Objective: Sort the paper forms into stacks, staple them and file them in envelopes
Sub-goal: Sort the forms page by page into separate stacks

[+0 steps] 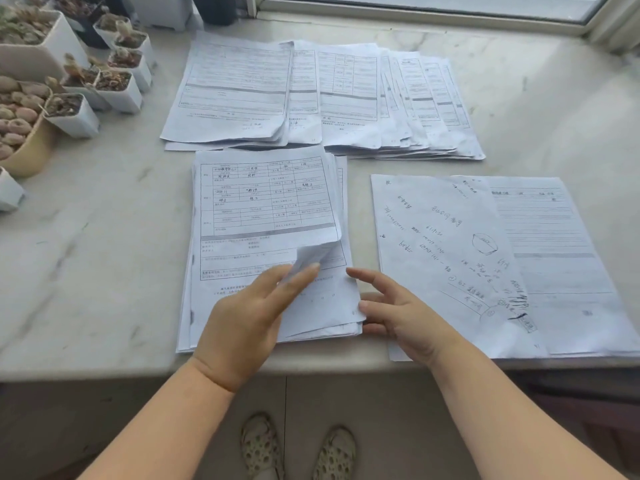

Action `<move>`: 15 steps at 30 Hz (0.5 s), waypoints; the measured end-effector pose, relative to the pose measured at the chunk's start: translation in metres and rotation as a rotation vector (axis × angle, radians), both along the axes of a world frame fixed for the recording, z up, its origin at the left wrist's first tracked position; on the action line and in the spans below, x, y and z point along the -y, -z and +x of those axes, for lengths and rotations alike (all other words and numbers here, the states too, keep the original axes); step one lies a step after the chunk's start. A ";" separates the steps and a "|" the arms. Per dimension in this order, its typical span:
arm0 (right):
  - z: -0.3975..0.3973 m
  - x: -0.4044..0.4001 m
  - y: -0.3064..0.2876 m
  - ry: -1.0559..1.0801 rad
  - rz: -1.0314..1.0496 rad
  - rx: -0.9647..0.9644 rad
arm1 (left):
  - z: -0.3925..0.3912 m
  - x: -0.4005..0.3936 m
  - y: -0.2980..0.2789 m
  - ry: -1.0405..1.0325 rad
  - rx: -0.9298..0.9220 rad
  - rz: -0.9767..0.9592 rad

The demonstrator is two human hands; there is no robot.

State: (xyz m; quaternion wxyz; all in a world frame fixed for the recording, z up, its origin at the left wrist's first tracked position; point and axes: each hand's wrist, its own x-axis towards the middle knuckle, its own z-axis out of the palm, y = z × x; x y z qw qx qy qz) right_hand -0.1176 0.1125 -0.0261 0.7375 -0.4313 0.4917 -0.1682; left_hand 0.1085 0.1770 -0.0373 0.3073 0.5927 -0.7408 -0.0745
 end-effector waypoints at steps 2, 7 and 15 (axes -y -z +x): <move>0.003 0.000 0.001 -0.007 -0.028 -0.022 | -0.007 0.001 0.009 0.046 0.033 0.051; 0.013 -0.004 0.008 0.028 -0.116 -0.124 | -0.019 -0.004 0.015 -0.032 -0.073 0.240; 0.009 -0.003 -0.003 0.018 -0.077 -0.092 | -0.015 0.000 0.013 -0.163 -0.286 0.274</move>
